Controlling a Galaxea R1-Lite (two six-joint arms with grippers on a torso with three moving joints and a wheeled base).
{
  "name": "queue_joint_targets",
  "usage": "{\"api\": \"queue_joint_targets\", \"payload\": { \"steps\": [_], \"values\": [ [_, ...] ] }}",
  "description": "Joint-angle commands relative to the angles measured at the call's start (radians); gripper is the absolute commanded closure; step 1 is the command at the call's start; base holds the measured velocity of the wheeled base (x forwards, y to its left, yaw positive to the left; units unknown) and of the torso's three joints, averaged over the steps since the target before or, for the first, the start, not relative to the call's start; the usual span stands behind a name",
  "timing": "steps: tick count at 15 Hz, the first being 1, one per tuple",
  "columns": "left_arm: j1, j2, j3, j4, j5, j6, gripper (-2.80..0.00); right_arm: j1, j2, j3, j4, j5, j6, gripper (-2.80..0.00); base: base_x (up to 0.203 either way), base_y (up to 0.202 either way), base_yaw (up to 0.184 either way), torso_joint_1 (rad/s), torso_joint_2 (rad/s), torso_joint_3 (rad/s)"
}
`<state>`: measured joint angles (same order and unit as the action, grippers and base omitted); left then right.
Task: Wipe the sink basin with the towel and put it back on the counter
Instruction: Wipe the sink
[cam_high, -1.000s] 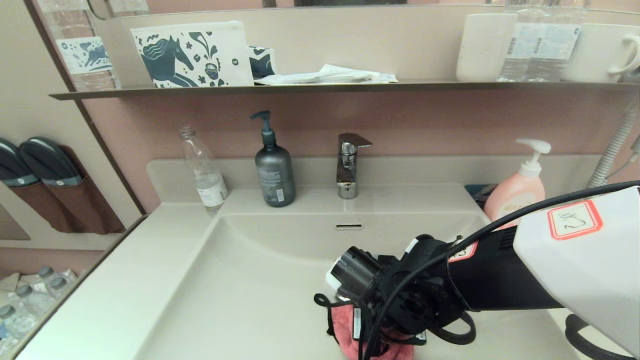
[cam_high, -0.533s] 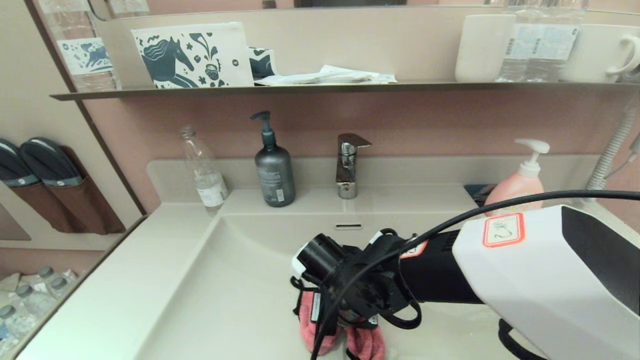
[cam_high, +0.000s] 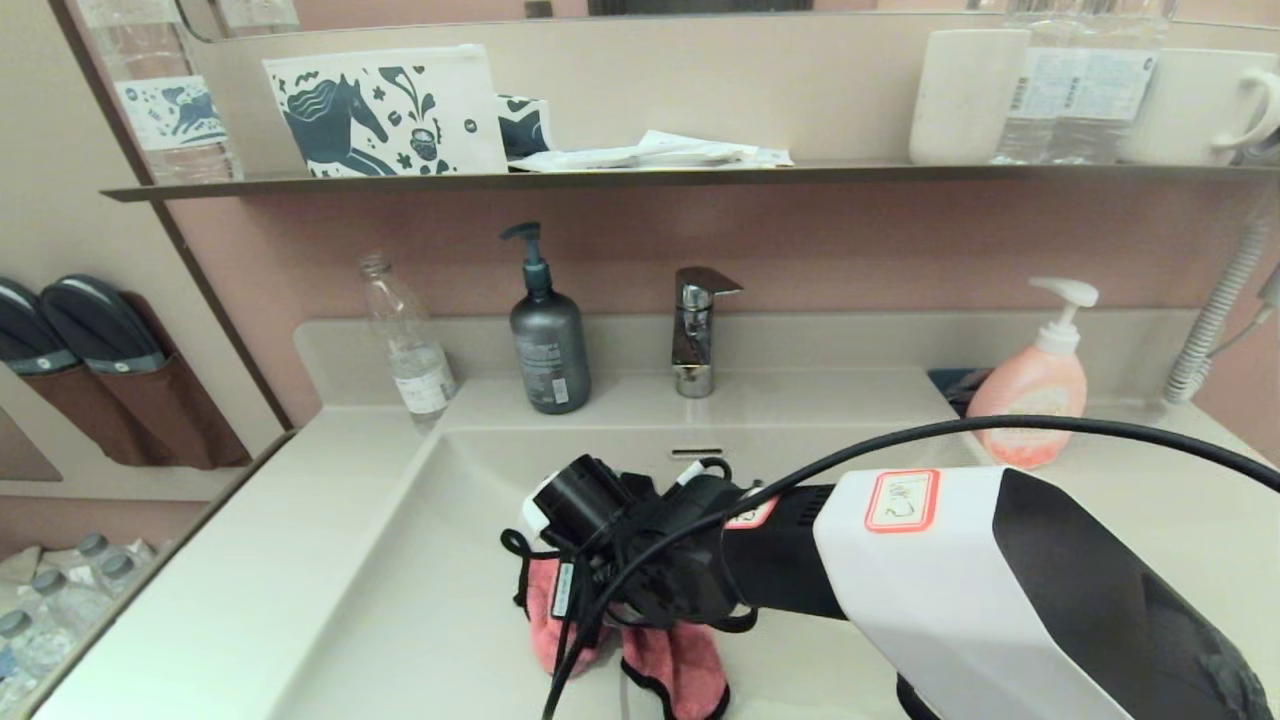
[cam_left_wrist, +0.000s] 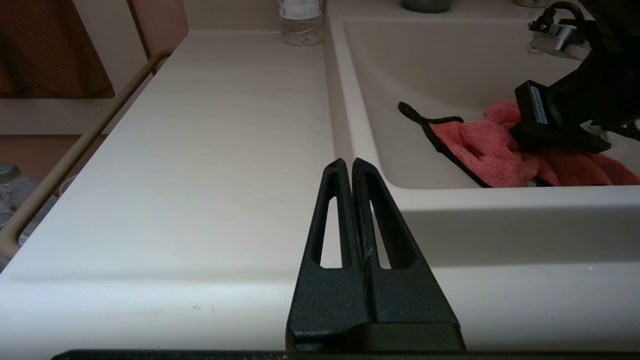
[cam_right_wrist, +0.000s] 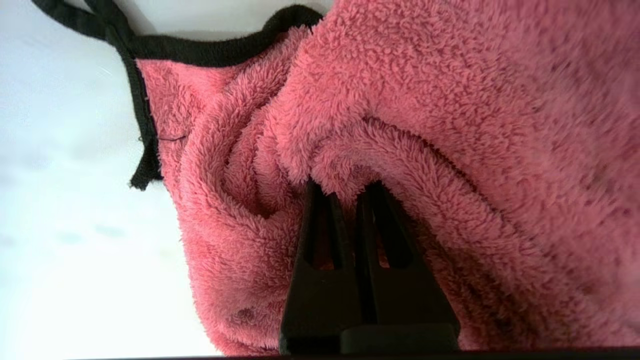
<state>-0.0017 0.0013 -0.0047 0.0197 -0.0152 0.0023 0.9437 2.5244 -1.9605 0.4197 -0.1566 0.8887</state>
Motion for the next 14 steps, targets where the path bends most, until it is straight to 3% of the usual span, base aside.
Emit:
{"api": "queue_joint_targets", "payload": {
  "steps": [1, 5, 14],
  "values": [
    [0.000, 0.000, 0.000, 0.000, 0.000, 0.001, 0.00, -0.008, 0.028, -0.009, -0.049, -0.019, -0.013, 0.00, 0.000, 0.000, 0.000, 0.000, 0.00, 0.000],
    [0.000, 0.000, 0.000, 0.000, 0.000, 0.001, 0.00, -0.062, 0.016, -0.009, -0.088, -0.093, -0.080, 0.00, 0.000, 0.000, 0.000, 0.000, 0.00, 0.000],
    [0.000, 0.000, 0.000, 0.000, 0.000, 0.001, 0.00, -0.152, -0.097, 0.073, -0.009, -0.149, -0.094, 0.00, 0.000, 0.000, 0.000, 0.000, 0.00, 0.000]
  ]
}}
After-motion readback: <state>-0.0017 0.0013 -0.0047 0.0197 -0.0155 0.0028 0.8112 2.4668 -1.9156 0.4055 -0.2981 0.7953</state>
